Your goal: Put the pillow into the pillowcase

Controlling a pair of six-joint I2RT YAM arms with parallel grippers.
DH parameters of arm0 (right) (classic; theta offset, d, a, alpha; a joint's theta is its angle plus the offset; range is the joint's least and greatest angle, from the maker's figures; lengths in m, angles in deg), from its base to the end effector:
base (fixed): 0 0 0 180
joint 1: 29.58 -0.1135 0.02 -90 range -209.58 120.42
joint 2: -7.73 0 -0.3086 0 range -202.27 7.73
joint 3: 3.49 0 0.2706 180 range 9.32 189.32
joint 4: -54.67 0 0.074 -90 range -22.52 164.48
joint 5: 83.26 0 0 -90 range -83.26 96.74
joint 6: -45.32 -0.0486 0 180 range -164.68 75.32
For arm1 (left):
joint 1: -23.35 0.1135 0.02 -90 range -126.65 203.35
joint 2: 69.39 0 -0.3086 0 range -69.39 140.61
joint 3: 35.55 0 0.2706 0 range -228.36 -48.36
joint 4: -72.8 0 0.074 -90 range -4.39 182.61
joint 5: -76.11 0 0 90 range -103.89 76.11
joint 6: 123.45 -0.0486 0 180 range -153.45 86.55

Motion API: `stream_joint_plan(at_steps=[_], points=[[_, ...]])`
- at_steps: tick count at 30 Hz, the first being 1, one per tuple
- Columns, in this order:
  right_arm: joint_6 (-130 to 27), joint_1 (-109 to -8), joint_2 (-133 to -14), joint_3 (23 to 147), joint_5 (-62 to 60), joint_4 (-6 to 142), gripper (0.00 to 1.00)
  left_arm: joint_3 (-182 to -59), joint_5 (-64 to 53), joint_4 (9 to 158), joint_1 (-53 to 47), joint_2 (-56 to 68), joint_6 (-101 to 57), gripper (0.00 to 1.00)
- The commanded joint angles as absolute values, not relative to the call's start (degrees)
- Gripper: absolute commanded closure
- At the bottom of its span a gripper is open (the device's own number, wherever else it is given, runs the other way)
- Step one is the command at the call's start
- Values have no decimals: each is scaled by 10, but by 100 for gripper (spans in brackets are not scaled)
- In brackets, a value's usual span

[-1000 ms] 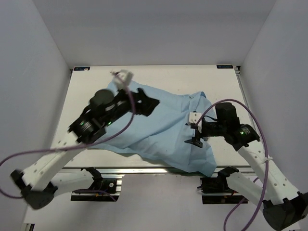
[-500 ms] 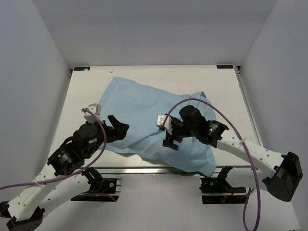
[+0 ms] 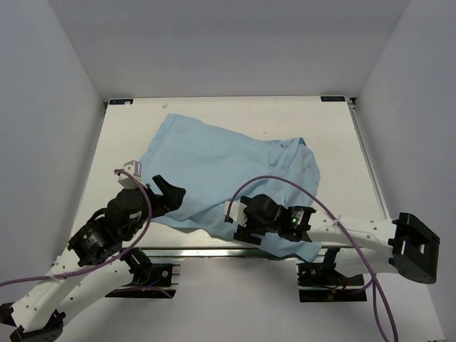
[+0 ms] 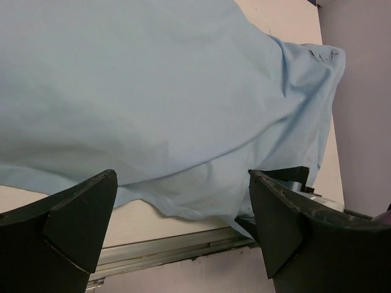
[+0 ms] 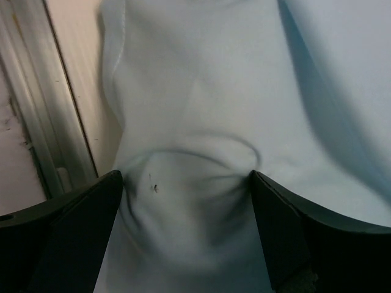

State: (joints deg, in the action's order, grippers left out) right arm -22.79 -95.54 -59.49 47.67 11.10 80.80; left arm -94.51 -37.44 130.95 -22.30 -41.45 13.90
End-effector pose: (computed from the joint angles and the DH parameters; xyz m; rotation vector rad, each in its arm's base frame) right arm 0.1057 0.2280 0.2409 -1.5837 1.7008 0.3044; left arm 0.0732 -0.0471 0.3435 -0.2901 2.0358 -0.6117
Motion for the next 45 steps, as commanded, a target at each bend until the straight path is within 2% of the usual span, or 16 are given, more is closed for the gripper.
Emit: stream_joint_plan(at_steps=[1, 5, 8, 10, 11, 14, 19, 23, 29, 32, 38, 39, 42, 43, 44, 45], points=[[-267, -992, -631, 448, 217, 741, 11, -937, -374, 1317, -223, -419, 153, 2], [-269, -993, -725, 425, 354, 682, 11, -927, -366, 1308, -223, -424, 155, 2], [-243, -990, -777, 396, 397, 608, 12, -922, -362, 1308, -223, -432, 159, 2], [-228, -988, -795, 388, 398, 590, 23, -922, -361, 1311, -223, -441, 159, 2], [-225, -988, -797, 388, 393, 590, 30, -922, -361, 1317, -223, -445, 160, 2], [-228, -977, -779, 410, 339, 628, 100, -922, -367, 1332, -224, -464, 163, 2], [-217, -939, -650, 489, 162, 741, 100, -934, -369, 1340, -223, -496, 148, 2], [-215, -888, -614, 708, -41, 871, 100, -943, -347, 1299, -223, -548, 108, 2], [-278, -814, -659, 1022, -153, 923, 100, -942, -339, 1253, -223, -605, 73, 2], [-327, -732, -693, 1107, -182, 911, 100, -947, -343, 1248, -223, -617, 71, 2], [-506, -429, -790, 1146, -259, 852, 100, -958, -347, 1253, -223, -617, 65, 2], [-513, -367, -847, 1156, -281, 870, 100, -956, -346, 1253, -223, -618, 64, 2], [-452, -314, -927, 1145, -296, 938, 100, -938, -347, 1246, -223, -624, 64, 2], [-406, -311, -936, 1102, -270, 938, 89, -931, -345, 1236, -223, -627, 64, 2], [-386, -309, -945, 1084, -247, 936, 60, -925, -345, 1230, -223, -630, 63, 2], [-371, -307, -957, 1070, -201, 933, 49, -913, -345, 1218, -223, -630, 60, 2]])
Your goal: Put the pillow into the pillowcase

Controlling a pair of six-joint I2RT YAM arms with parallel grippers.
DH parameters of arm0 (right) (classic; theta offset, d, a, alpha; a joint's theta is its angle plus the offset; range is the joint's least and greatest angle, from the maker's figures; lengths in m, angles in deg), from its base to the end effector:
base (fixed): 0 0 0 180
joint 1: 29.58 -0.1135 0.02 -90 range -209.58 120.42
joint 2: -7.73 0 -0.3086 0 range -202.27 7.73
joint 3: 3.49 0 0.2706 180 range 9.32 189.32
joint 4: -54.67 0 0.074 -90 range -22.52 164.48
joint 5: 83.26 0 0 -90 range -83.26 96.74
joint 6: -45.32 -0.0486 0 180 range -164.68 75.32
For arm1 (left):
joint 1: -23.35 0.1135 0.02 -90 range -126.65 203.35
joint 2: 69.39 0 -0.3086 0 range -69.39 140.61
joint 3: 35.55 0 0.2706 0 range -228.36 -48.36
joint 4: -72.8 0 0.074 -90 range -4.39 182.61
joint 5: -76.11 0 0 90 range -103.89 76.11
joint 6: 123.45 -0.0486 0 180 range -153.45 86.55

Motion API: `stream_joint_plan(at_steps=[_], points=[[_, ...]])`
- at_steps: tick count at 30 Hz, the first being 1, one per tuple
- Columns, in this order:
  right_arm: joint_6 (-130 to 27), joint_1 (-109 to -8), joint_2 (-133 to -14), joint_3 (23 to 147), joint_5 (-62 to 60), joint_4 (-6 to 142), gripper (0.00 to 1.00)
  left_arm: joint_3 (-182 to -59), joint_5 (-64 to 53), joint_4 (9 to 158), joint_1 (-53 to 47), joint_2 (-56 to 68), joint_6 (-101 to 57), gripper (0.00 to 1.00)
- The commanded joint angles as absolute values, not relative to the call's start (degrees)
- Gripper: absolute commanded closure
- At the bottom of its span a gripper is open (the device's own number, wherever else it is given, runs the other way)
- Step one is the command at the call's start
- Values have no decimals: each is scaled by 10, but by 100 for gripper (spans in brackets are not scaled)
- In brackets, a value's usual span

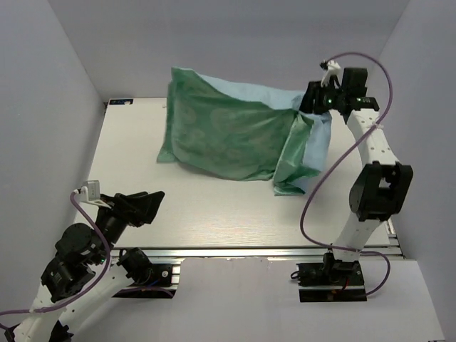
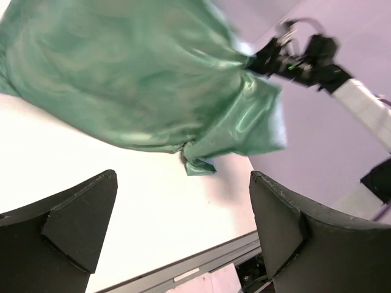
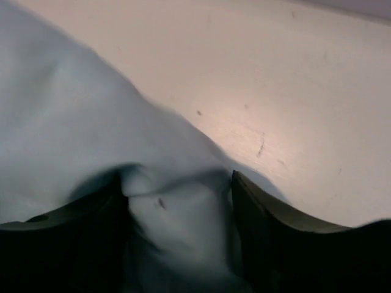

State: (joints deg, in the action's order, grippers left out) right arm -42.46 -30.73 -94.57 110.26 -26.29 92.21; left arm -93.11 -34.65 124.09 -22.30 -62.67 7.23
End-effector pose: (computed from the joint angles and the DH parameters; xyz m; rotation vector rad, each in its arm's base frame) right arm 0.4534 0.0356 0.4183 -0.4198 1.9475 0.5694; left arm 0.0150 0.0093 0.3585 -0.2244 1.6348 -0.8851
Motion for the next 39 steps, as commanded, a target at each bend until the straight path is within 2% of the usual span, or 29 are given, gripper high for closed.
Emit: stream_joint_plan(at_steps=[1, 3, 10, 16, 19, 22, 23, 25, 27, 30, 36, 39], points=[[-351, -303, -961, 1047, -185, 929, 28, -908, -345, 1212, -223, -629, 59, 2], [-350, -300, -956, 1030, -156, 898, 11, -896, -340, 1198, -223, -624, 55, 2], [-338, -269, -874, 1029, -92, 832, 11, -875, -321, 1166, -223, -560, 20, 2], [-304, -269, -812, 1012, -8, 764, 11, -879, -315, 1118, -223, -456, -27, 2], [-290, -248, -785, 1020, -76, 799, 11, -885, -344, 1093, -223, -401, -32, 2], [-247, -229, -725, 957, -244, 811, 11, -910, -385, 1081, -223, -324, -34, 2], [-222, -230, -714, 941, -344, 829, 11, -916, -392, 1071, -223, -302, -37, 2], [-149, -241, -699, 899, -421, 902, 11, -941, -407, 1050, -219, -231, -46, 2], [-136, -270, -695, 858, -390, 927, 11, -969, -404, 1044, -204, -147, -65, 2], [-168, -272, -673, 787, -352, 904, 11, -1041, -341, 1033, -140, -36, -94, 2], [-206, -272, -593, 704, -318, 895, 11, -1167, -246, 1005, -22, 119, -136, 2], [-227, -272, -556, 680, -289, 867, 11, -1208, -143, 996, 43, 178, -111, 2]])
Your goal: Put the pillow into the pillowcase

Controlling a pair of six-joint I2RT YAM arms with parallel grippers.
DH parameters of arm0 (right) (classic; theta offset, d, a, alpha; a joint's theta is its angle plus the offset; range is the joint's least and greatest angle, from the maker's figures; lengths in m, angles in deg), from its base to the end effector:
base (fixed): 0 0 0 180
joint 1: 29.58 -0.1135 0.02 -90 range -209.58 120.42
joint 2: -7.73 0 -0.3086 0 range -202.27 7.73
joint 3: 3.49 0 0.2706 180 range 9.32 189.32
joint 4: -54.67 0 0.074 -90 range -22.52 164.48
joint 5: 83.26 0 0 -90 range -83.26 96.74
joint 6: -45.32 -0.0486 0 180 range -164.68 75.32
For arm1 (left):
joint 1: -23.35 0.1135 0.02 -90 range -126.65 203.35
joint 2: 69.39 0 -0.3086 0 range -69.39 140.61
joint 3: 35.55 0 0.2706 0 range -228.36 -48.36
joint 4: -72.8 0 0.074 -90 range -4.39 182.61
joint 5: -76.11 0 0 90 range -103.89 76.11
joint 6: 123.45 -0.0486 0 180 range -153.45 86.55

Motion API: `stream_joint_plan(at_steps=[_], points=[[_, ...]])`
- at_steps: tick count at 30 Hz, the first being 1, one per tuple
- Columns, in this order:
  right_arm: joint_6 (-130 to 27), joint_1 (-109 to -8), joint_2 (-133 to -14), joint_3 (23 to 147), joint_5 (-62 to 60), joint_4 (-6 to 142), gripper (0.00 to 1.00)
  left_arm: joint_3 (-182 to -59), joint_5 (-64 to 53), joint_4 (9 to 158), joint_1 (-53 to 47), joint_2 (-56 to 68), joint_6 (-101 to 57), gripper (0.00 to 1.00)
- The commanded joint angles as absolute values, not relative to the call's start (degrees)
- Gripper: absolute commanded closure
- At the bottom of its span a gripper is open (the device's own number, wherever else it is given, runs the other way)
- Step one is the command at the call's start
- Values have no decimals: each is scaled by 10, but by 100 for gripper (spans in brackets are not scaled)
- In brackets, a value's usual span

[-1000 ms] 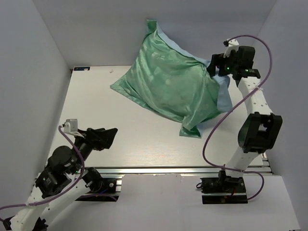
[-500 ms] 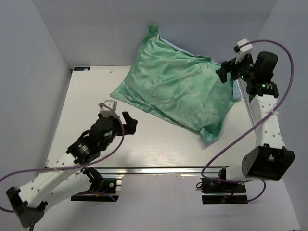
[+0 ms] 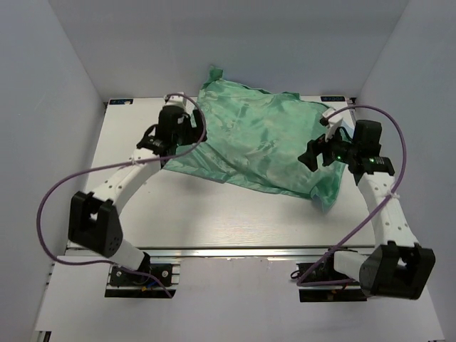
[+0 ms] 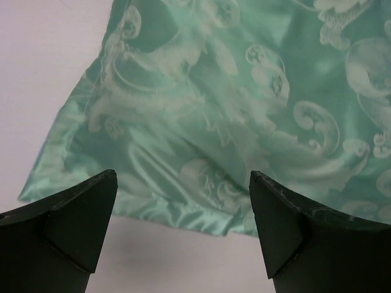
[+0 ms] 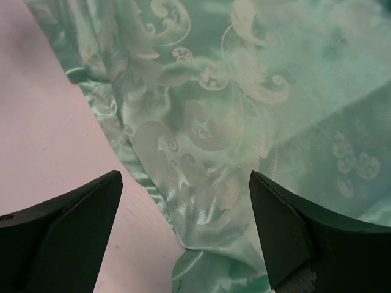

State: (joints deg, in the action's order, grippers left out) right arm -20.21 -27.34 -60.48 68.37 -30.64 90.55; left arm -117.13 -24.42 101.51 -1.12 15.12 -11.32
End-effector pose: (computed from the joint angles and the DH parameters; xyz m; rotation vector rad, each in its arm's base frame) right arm 0.2717 0.0189 0.3572 -0.7507 1.8878 0.4028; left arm 0.3353 -0.1429 0.3430 -0.0659 2.1252 -0.2893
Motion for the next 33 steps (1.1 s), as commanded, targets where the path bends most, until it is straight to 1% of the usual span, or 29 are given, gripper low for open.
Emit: stream_joint_plan(at_steps=[1, 2, 4, 6, 9, 10, 14, 16, 17, 21, 23, 24, 29, 33], points=[[-250, -272, -552, 671, -262, 858, 11, -1214, -112, 990, 52, 216, -108, 2], [-258, -271, -549, 670, -250, 846, 11, -1227, -79, 984, 59, 234, -103, 2], [-286, -271, -555, 672, -215, 837, 11, -1244, -70, 977, 66, 281, -103, 2], [-291, -272, -576, 674, -212, 840, 11, -1260, -65, 968, 67, 304, -103, 2], [-285, -271, -613, 673, -238, 871, 11, -1259, -48, 962, 71, 324, -105, 2], [-273, -271, -621, 672, -275, 885, 11, -1253, -41, 937, 74, 322, -106, 2], [-168, -273, -682, 671, -325, 945, 11, -1211, 12, 879, 74, 309, -111, 2], [-149, -275, -712, 684, -288, 990, 11, -1204, 32, 868, 74, 317, -111, 2], [-131, -274, -745, 702, -276, 1010, 11, -1204, 38, 868, 74, 323, -112, 2], [-79, -271, -796, 694, -159, 1055, 10, -1193, 51, 861, 74, 341, -111, 2], [-60, -268, -792, 660, -124, 1055, 11, -1183, 52, 861, 74, 341, -110, 2], [-41, -268, -786, 647, -85, 1054, 11, -1182, 51, 861, 74, 339, -110, 2], [25, -254, -694, 566, 33, 1037, 11, -1186, 40, 871, 77, 339, -118, 2], [66, -230, -628, 532, 65, 1037, 11, -1199, 48, 888, 88, 357, -116, 2]])
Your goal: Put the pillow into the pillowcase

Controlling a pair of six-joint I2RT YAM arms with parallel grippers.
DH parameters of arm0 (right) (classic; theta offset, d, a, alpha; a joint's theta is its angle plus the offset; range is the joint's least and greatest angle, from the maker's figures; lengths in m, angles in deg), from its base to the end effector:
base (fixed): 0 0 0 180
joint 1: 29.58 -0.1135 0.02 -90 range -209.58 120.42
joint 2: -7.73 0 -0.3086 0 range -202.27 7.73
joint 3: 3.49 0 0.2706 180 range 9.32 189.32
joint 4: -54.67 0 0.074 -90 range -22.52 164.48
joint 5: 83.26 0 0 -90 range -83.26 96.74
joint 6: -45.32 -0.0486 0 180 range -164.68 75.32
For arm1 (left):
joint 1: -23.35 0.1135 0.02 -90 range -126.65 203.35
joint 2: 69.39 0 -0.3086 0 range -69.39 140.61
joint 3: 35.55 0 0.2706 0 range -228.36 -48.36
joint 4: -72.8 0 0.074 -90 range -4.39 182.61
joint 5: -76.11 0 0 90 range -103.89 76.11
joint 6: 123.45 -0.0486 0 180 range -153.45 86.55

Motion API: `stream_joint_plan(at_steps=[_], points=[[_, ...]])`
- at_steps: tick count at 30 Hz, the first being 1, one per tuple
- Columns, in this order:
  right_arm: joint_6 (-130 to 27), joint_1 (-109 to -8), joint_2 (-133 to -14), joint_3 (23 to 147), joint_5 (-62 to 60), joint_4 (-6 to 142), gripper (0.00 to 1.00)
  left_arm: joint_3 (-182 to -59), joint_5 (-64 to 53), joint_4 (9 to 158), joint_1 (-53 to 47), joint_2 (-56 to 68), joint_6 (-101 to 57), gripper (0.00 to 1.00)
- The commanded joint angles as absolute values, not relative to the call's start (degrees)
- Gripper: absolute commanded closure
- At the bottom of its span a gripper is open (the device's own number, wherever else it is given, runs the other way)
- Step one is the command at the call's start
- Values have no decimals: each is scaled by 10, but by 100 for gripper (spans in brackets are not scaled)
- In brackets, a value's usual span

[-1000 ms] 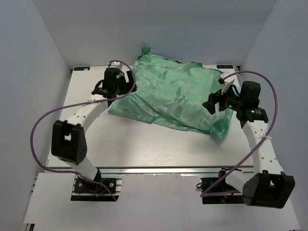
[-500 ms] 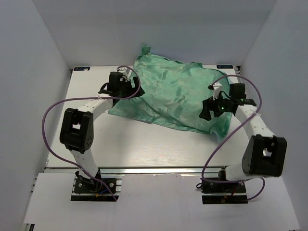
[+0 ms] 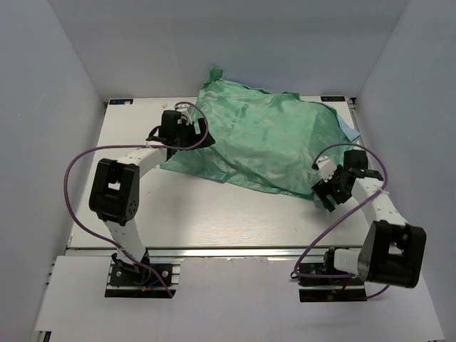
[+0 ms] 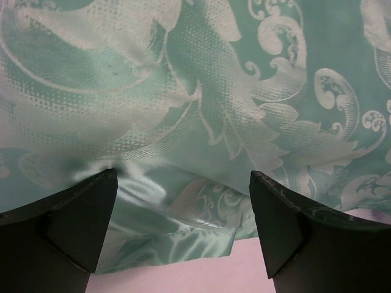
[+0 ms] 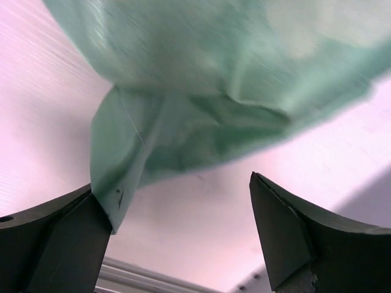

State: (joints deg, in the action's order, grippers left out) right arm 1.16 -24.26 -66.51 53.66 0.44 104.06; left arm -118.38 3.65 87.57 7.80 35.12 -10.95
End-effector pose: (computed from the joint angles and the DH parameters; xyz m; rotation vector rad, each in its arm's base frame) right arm 0.2431 -0.0173 0.2188 -0.9721 2.5434 -0.1096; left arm 0.4253 -0.1336 0.2408 0.0386 2.2633 -0.7004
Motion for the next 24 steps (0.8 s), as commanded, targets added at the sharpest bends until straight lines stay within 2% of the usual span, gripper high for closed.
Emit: stream_joint_plan(at_steps=[1, 5, 9, 14, 17, 19, 24], points=[[75, -219, -609, 527, 65, 1040, 11, -1199, 48, 889, 90, 360, -115, 2], [90, -169, -572, 542, 55, 1052, 11, -1200, 45, 900, 100, 342, -115, 2], [88, -91, -531, 642, -136, 1171, 10, -1174, 47, 896, 108, 249, -124, 2], [-34, -86, -499, 725, -285, 1199, 11, -1090, 98, 845, 107, 61, -119, 2], [-133, -86, -474, 714, -331, 1154, 11, -984, 162, 833, 107, -94, -118, 2], [-178, -86, -459, 698, -346, 1122, 11, -942, 187, 830, 107, -153, -129, 2], [-305, -86, -411, 640, -348, 1045, 11, -893, 149, 948, 107, -292, -204, 2]])
